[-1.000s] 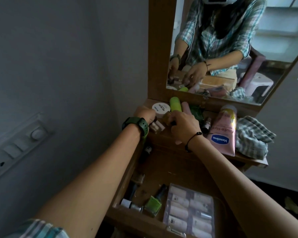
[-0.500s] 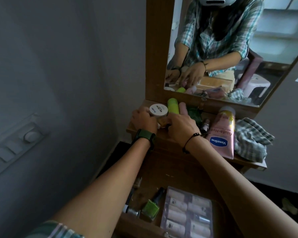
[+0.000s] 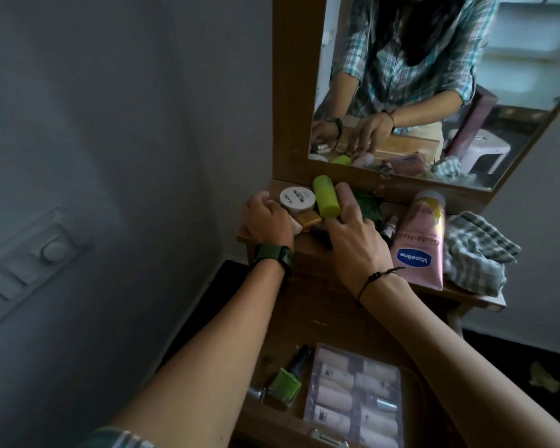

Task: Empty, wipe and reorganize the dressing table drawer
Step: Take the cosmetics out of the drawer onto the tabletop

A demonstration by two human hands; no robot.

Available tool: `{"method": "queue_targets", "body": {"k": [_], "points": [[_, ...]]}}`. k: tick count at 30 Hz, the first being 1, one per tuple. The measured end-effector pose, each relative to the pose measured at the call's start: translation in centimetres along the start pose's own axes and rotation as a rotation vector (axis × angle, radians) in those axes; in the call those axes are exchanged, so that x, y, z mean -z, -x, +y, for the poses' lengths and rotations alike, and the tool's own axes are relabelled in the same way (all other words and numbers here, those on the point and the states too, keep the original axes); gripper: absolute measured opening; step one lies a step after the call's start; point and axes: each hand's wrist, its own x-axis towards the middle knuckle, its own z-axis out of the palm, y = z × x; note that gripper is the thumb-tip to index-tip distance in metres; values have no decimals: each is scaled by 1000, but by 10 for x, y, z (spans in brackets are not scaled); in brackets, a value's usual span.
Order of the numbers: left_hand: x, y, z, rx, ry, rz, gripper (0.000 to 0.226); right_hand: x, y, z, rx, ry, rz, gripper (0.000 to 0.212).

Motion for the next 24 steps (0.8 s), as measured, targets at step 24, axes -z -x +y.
{"method": "queue_targets", "body": {"k": [24], "points": [[108,59,-38,134,94,-194,29,-79,13,-33,272,-206,-363,54]]}}
